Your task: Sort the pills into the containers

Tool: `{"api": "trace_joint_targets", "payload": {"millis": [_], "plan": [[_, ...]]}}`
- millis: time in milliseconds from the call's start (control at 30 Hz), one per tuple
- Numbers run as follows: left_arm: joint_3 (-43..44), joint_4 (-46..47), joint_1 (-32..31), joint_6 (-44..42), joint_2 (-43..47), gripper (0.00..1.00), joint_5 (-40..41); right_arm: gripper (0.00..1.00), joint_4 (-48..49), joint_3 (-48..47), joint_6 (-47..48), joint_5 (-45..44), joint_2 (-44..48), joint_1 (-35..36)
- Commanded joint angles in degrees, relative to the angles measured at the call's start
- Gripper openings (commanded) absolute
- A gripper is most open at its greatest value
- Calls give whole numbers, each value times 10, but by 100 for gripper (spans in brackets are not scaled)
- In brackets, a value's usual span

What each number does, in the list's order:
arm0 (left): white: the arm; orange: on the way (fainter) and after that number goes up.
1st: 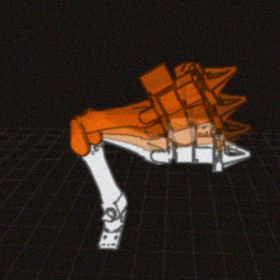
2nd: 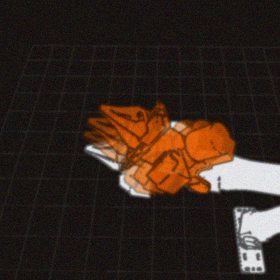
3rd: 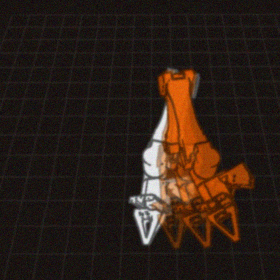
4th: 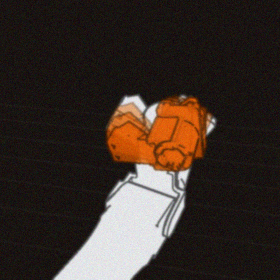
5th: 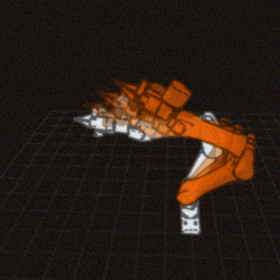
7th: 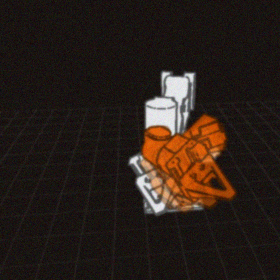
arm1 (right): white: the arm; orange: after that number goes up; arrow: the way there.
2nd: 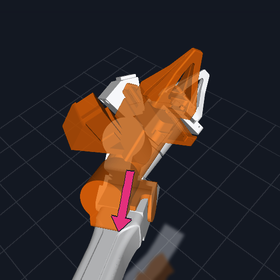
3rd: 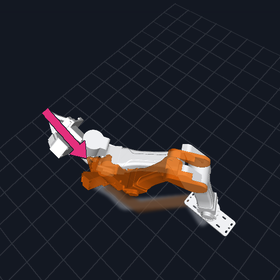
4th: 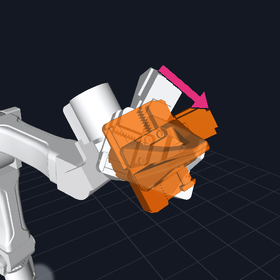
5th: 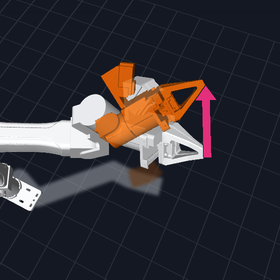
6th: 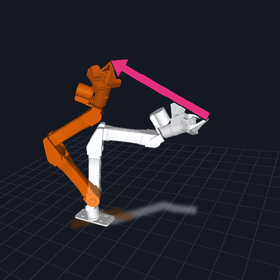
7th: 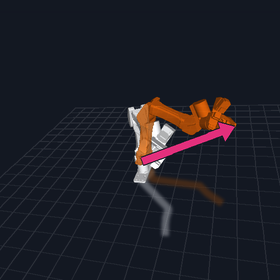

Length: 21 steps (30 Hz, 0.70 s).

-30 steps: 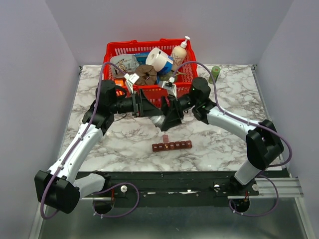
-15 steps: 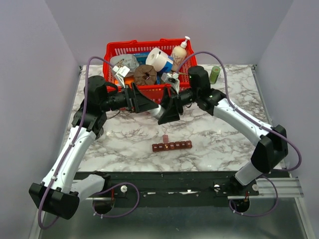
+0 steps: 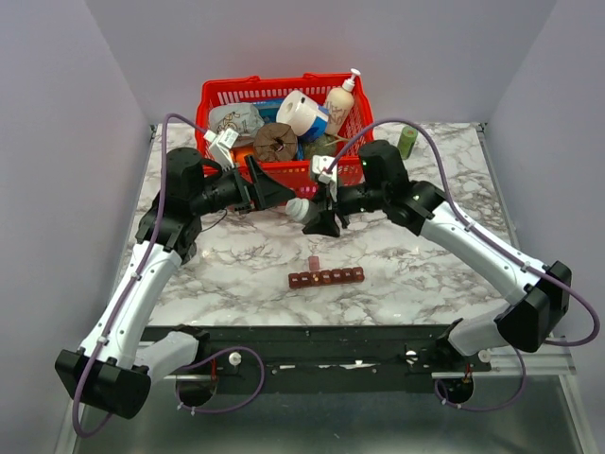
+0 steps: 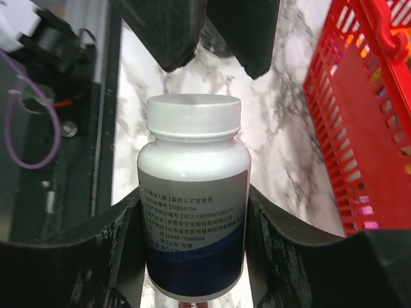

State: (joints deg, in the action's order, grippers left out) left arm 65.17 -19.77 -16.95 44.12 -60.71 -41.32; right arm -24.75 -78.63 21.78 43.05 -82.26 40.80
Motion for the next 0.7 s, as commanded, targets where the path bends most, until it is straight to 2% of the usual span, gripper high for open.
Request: {"api": "trace_joint_targets", "payload": {"millis": [0,200,267,367,667], "plan": [[-26,61,2,66,15,99,17,7,4,20,51,-146,18,25],[-41,49,-13,73,5,94,47,7,6,14,58,-178,13,38],[-38,36,-19,69,-3,85,56,7,7,13,59,-183,10,43],[-36,28,-26,62,-10,79,55,7,7,10,58,-184,4,46],[-29,-2,-50,43,-30,78,70,7,7,7,58,-181,0,47]]}}
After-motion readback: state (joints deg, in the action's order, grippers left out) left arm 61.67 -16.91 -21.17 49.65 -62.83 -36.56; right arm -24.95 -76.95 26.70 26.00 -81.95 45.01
